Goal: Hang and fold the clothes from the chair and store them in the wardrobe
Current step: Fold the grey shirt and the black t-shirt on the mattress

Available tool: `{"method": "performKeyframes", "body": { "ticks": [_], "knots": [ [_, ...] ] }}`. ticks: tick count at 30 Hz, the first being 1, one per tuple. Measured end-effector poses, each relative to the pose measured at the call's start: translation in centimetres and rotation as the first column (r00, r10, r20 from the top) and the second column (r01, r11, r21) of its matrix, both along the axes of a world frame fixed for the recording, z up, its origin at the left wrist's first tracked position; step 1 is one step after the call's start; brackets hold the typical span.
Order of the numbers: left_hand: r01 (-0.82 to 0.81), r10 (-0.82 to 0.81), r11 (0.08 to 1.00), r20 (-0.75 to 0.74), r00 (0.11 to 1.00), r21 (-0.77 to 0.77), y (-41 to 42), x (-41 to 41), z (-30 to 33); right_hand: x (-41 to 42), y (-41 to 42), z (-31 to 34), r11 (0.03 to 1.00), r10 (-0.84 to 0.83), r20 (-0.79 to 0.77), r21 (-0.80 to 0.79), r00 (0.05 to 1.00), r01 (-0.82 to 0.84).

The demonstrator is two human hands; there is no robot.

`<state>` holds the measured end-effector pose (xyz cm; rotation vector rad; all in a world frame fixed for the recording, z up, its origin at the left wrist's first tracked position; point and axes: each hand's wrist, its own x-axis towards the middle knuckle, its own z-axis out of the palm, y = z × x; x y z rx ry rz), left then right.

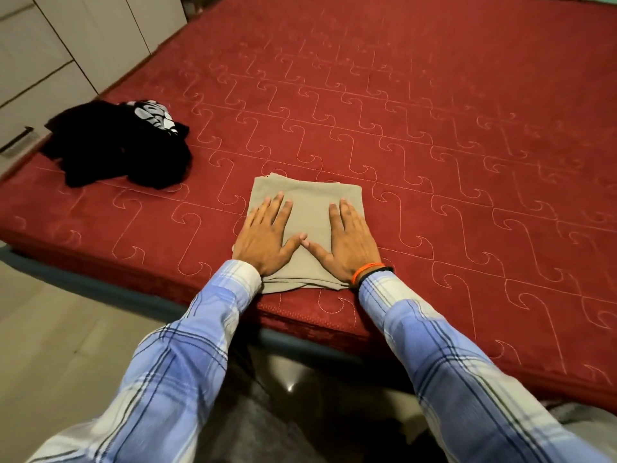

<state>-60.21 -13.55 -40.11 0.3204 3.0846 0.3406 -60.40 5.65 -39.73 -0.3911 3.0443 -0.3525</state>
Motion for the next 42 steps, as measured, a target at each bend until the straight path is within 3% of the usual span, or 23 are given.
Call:
{"method": "performKeyframes", "body": {
  "ticks": [5,8,10,12,14,19,22,27,37,39,42],
  "knots": [
    [-0.023,0.024,0.999,-0.015,1.000,0.031,-0.6,2.8,0.2,1.8,0.3,-0.2,0.998,0.068,-0.092,0.019,0.993,-0.067],
    [-0.004,0.007,0.991,-0.018,1.000,0.132,-1.1,4.2,0.2,2.9,0.0,0.2,0.947,0.311,-0.302,0.025,0.901,-0.319],
    [0.035,-0.012,0.972,-0.099,0.995,0.231,-1.5,5.1,0.4,3.7,-0.5,0.3,0.901,0.406,-0.364,0.005,0.838,-0.434],
    [0.050,0.006,0.963,-0.207,0.978,0.266,-1.9,5.8,0.5,4.6,-0.9,1.1,0.903,0.389,-0.276,-0.076,0.879,-0.424],
    [0.054,0.012,0.957,-0.225,0.974,0.285,-2.4,6.6,0.8,5.0,-0.8,1.7,0.921,0.339,-0.200,-0.132,0.919,-0.368],
    [0.087,-0.087,0.958,-0.011,0.996,0.272,-3.7,7.8,1.7,5.2,-0.7,2.2,0.888,0.459,-0.109,0.052,0.881,-0.457],
    [0.099,-0.107,0.969,0.023,0.994,0.227,-3.8,8.1,1.9,5.2,-1.3,2.3,0.909,0.416,-0.125,0.086,0.900,-0.408],
    [0.073,-0.045,0.978,-0.146,0.988,0.194,-3.4,8.0,2.9,4.9,-2.0,3.9,0.967,0.253,-0.074,-0.026,0.965,-0.255],
    [-0.079,0.211,0.918,-0.308,0.928,0.390,-2.0,7.7,5.5,5.1,-5.2,5.2,0.989,0.128,-0.161,-0.050,0.978,-0.138],
    [-0.191,0.356,0.855,-0.278,0.892,0.482,-1.7,7.9,5.2,4.4,-5.0,6.0,0.981,0.001,-0.118,-0.194,0.993,-0.024],
    [-0.410,0.565,0.666,-0.063,0.823,0.623,-1.5,7.9,4.6,3.6,-3.7,7.9,0.900,-0.085,-0.079,-0.434,0.993,0.042]
  ]
}}
